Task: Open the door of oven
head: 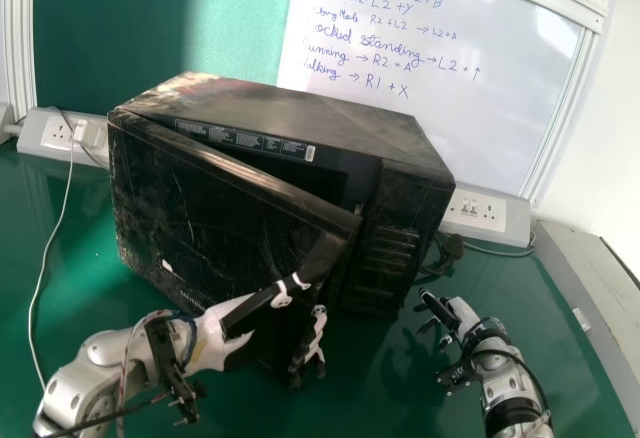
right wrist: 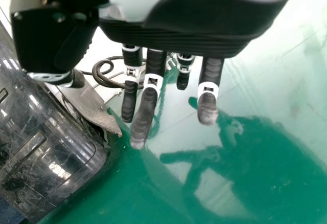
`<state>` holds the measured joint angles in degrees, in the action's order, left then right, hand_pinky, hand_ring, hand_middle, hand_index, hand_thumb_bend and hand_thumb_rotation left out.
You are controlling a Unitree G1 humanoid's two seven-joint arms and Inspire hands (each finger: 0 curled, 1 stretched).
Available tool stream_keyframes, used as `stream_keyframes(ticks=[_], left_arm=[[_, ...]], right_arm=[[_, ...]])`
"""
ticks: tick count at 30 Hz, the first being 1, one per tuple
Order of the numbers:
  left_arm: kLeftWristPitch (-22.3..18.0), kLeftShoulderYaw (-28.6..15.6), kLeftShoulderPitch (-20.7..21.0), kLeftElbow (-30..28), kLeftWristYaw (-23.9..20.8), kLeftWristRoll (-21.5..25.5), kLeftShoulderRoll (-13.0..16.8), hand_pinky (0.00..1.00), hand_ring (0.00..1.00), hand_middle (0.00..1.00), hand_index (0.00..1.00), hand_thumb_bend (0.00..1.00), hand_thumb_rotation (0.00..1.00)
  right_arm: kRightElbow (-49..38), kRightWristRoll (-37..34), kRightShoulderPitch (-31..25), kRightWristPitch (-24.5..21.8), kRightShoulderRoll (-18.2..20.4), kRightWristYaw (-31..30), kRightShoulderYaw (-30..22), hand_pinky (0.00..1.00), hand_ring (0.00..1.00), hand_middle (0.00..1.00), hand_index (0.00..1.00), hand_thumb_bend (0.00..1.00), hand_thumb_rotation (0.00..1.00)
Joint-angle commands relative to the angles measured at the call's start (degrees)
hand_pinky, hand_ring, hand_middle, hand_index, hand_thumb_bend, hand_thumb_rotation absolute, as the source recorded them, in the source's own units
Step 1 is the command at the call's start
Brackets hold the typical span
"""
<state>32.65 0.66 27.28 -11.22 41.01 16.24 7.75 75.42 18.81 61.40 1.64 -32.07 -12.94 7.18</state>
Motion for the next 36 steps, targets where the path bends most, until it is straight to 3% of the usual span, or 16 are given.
stream_keyframes(ticks=[1,16,23,29,33,36], left_arm=[[-0.9,-2.3,1.2,-5.0,1.6,9.7,-2.8,0.0,0.04,0.08,0.1,0.42,0.7],[-0.8,-6.9,-0.2,-6.0,6.2,14.5,0.3,0.0,0.04,0.08,0.1,0.45,0.62],[1.8,-7.6,0.4,-5.6,8.1,14.7,5.4,0.0,0.03,0.08,0.09,0.46,0.58],[2.7,-8.3,0.3,-3.8,9.0,16.5,6.5,0.0,0.03,0.08,0.11,0.45,0.54],[5.6,-7.4,0.8,-4.7,9.4,16.5,8.7,0.0,0.03,0.07,0.1,0.5,0.58],[9.7,-8.5,1.1,-3.0,10.0,20.4,8.8,0.0,0.02,0.07,0.1,0.53,0.46]], right_arm=[[0.0,0.3,0.9,-0.4,-0.2,0.1,0.2,0.11,0.17,0.29,0.67,0.6,0.55],[0.0,0.1,0.9,-0.3,-0.4,-0.1,0.0,0.11,0.17,0.3,0.67,0.6,0.56],[0.0,0.0,0.9,-0.5,-0.3,0.0,-0.1,0.12,0.18,0.3,0.66,0.6,0.57],[0.0,-0.1,0.8,-0.1,-0.6,-0.3,-0.3,0.11,0.18,0.31,0.67,0.6,0.56],[0.0,-0.1,0.4,0.4,-0.9,-0.3,-0.3,0.11,0.18,0.3,0.66,0.61,0.57],[0.0,-0.1,0.5,0.1,-0.8,-0.2,-0.3,0.11,0.18,0.3,0.65,0.61,0.58]])
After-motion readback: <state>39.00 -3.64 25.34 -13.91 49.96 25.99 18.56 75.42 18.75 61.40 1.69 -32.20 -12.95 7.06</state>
